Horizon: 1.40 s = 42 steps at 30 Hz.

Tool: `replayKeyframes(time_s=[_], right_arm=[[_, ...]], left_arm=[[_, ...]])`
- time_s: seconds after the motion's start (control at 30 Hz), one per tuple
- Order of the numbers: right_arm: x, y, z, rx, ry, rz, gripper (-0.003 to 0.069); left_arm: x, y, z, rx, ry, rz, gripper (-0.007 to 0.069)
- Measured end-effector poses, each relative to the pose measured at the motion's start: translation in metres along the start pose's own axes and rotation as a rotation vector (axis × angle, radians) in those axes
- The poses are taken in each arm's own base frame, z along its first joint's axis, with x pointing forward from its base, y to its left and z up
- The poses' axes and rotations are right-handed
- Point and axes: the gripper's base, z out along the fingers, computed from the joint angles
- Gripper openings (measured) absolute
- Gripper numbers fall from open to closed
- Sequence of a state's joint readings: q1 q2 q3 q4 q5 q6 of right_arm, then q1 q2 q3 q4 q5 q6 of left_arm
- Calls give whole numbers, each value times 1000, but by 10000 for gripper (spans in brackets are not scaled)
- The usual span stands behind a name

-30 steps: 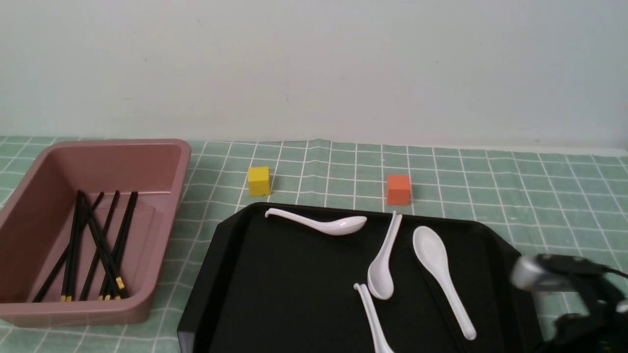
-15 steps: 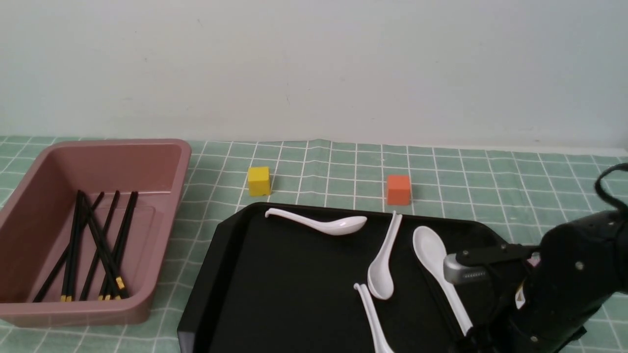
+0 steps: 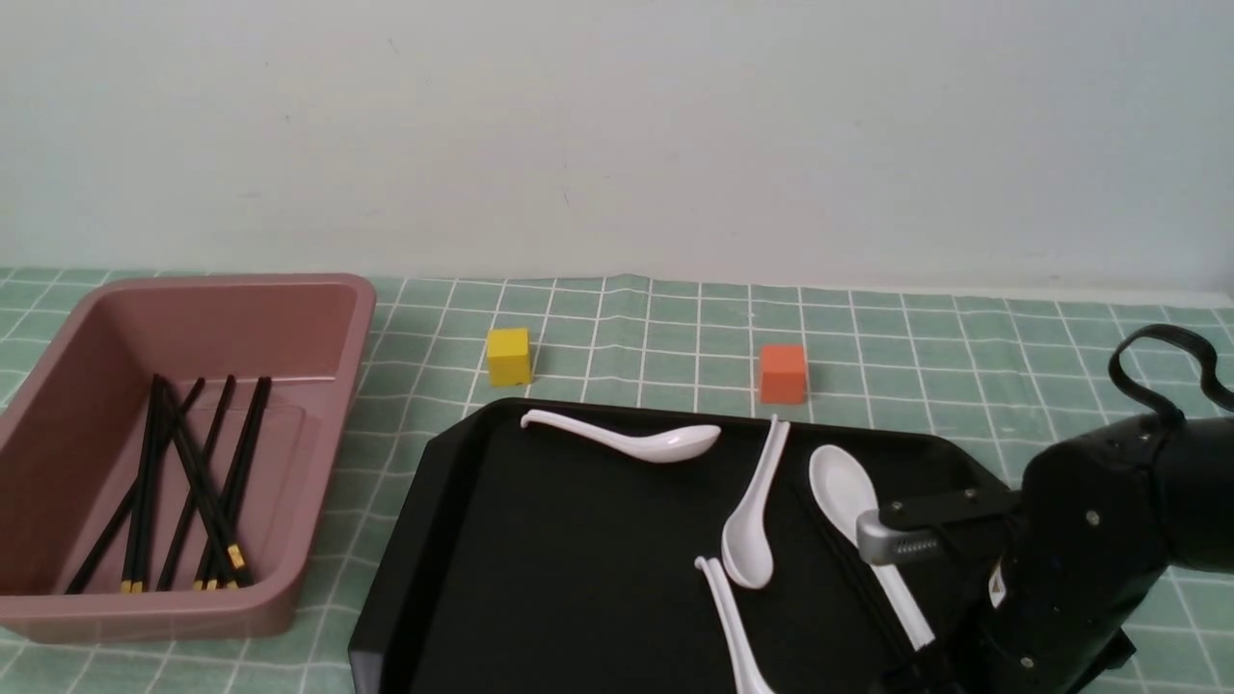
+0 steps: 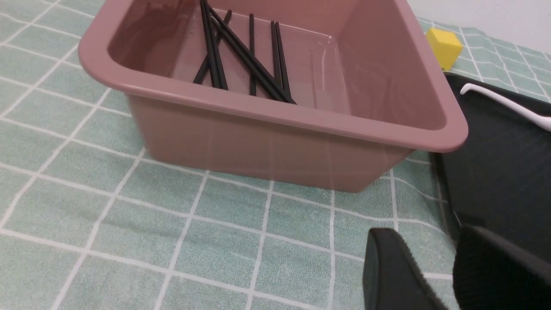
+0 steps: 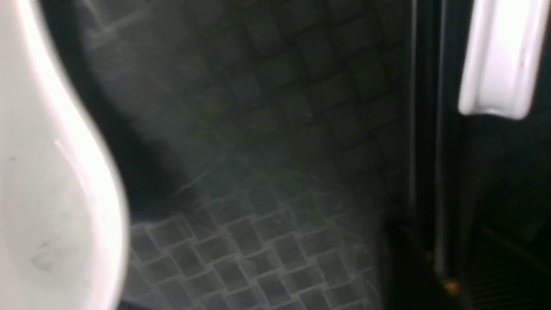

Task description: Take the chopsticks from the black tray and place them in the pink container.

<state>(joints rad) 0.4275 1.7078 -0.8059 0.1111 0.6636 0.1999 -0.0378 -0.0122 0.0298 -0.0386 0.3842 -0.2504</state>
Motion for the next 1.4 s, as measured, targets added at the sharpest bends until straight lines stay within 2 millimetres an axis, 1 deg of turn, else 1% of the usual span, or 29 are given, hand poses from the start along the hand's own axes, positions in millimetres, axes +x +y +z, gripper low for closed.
replayKeyframes(time_s=[0.07, 0.17, 0.33, 0.43, 0.5, 0.57, 0.6, 0.63, 0.67, 0.8, 0.9, 0.93, 1.0, 1.07, 1.1, 1.13, 1.23, 1.33, 1.37, 1.4], right_arm=[[1, 0, 0, -4, 8, 13, 136], [1, 1, 0, -13, 14, 30, 141], [8, 10, -4, -48, 58, 57, 141], [21, 18, -12, -58, 111, 35, 141], [27, 20, -24, -65, 130, 20, 141], [30, 23, -40, -79, 118, 3, 141], [30, 24, -54, -92, 92, -3, 141], [27, 26, -62, -103, 67, -7, 141], [24, 29, -81, -125, 15, -13, 141], [4, 44, -140, -234, -168, -29, 141], [-8, 55, -168, -312, -254, -54, 141], [-18, 66, -184, -371, -306, -90, 141], [-34, 86, -201, -455, -365, -155, 141], [-48, 111, -207, -532, -397, -222, 141], [-60, 129, -206, -578, -415, -261, 141], [-71, 149, -202, -616, -431, -307, 141], [-91, 194, -186, -704, -456, -375, 141], [-110, 245, -157, -787, -490, -420, 141], [-116, 267, -136, -815, -493, -424, 141], [-120, 279, -129, -842, -503, -422, 141]], left_arm=[[0, 0, 0, 0, 0, 0, 238], [0, 0, 0, 0, 0, 0, 238], [0, 0, 0, 0, 0, 0, 238], [0, 0, 0, 0, 0, 0, 238], [0, 0, 0, 0, 0, 0, 238], [0, 0, 0, 0, 0, 0, 238], [0, 0, 0, 0, 0, 0, 238], [0, 0, 0, 0, 0, 0, 238], [0, 0, 0, 0, 0, 0, 238], [0, 0, 0, 0, 0, 0, 238], [0, 0, 0, 0, 0, 0, 238], [0, 0, 0, 0, 0, 0, 238], [0, 0, 0, 0, 0, 0, 238], [0, 0, 0, 0, 0, 0, 238], [0, 0, 0, 0, 0, 0, 238], [0, 0, 0, 0, 0, 0, 238], [0, 0, 0, 0, 0, 0, 238], [0, 0, 0, 0, 0, 0, 238], [0, 0, 0, 0, 0, 0, 238], [0, 0, 0, 0, 0, 0, 238]])
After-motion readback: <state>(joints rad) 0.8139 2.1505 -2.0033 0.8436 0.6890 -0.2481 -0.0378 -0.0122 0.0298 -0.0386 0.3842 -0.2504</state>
